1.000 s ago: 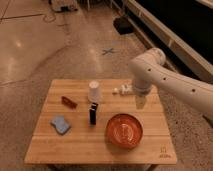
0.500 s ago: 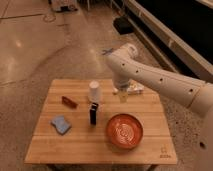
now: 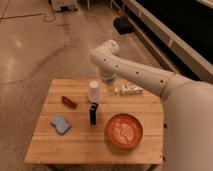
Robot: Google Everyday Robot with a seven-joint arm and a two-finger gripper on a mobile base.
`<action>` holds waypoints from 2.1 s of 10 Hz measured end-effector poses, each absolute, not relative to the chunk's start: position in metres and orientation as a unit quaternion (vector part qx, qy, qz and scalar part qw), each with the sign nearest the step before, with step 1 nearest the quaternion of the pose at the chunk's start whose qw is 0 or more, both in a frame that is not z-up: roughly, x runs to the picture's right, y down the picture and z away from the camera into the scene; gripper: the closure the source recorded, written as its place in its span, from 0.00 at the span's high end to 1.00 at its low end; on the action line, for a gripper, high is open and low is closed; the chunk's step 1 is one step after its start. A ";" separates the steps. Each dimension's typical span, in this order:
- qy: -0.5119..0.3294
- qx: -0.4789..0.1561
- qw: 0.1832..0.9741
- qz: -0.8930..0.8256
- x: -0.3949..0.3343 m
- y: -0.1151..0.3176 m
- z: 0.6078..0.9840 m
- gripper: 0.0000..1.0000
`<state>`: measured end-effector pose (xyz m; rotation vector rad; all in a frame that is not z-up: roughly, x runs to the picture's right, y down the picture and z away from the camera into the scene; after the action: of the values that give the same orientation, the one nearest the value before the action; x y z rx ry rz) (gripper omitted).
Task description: Place the ceramic cup over the eraser
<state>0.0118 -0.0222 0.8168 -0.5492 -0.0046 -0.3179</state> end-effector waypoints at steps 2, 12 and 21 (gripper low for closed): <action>0.000 -0.268 0.948 -0.169 -0.004 -0.028 0.830 0.65; 0.004 -0.262 0.940 -0.217 -0.043 -0.055 0.889 0.65; 0.001 -0.258 0.939 -0.229 -0.047 -0.071 0.893 0.40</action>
<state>-0.0474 -0.0709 0.8933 -0.5262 0.0020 -0.4683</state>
